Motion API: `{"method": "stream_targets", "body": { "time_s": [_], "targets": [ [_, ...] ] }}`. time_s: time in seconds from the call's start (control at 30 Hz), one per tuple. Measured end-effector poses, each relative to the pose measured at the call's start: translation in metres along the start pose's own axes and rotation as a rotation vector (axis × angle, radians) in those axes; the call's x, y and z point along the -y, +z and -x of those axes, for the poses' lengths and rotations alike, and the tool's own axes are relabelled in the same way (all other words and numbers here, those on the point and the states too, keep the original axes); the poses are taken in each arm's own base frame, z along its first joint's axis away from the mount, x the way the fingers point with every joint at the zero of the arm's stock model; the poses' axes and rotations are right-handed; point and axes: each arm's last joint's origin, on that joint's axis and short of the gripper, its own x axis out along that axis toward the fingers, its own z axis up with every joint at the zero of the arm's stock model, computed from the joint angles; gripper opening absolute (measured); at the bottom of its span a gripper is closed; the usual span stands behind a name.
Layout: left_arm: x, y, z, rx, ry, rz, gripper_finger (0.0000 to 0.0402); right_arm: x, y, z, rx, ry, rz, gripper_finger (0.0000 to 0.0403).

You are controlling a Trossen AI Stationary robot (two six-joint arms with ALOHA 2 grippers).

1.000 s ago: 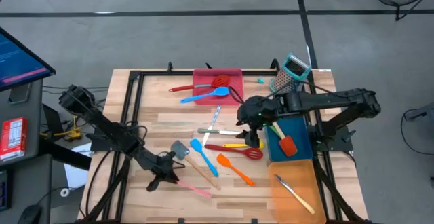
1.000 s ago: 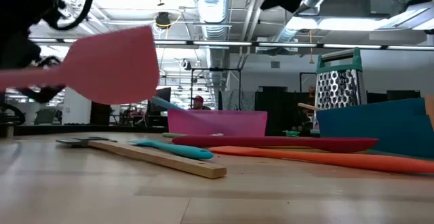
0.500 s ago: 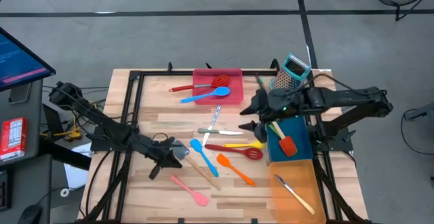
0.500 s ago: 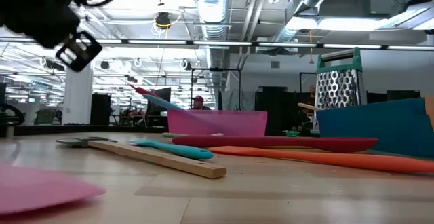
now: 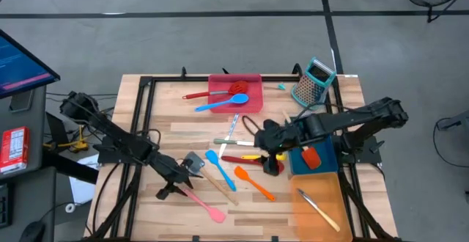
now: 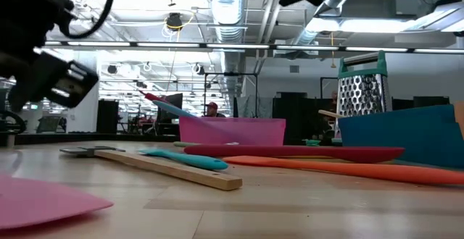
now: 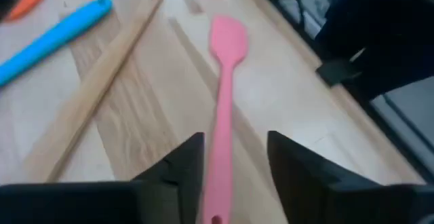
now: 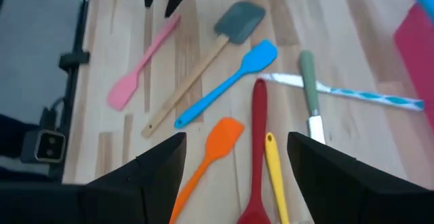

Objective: Pick & Place Kitchen Items
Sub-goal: Put the pink spatula into the blue bin

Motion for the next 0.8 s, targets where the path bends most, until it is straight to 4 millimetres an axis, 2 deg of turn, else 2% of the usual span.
{"method": "stream_targets", "body": {
  "time_s": [0.17, 0.27, 0.37, 0.53, 0.8],
  "targets": [
    [-0.005, -0.012, -0.012, -0.081, 0.058, 0.002, 0.0192, -0.018, -0.009, -0.028, -0.088, 0.022, 0.042, 0.0254],
    [-0.006, -0.019, -0.017, -0.131, 0.062, -0.022, 0.02, -0.027, -0.012, -0.04, -0.102, 0.041, 0.014, 0.0254],
    [-0.004, -0.023, -0.022, -0.15, 0.055, -0.125, 0.0202, -0.034, -0.016, -0.048, -0.119, 0.043, -0.029, 0.0254],
    [0.003, -0.025, -0.029, -0.131, 0.055, -0.268, 0.0204, -0.038, -0.015, -0.049, -0.103, 0.051, -0.119, 0.0254],
    [0.015, -0.035, -0.055, -0.032, 0.082, -0.259, 0.0203, -0.041, -0.014, -0.047, -0.085, 0.059, -0.201, 0.0254]
  ]
}}
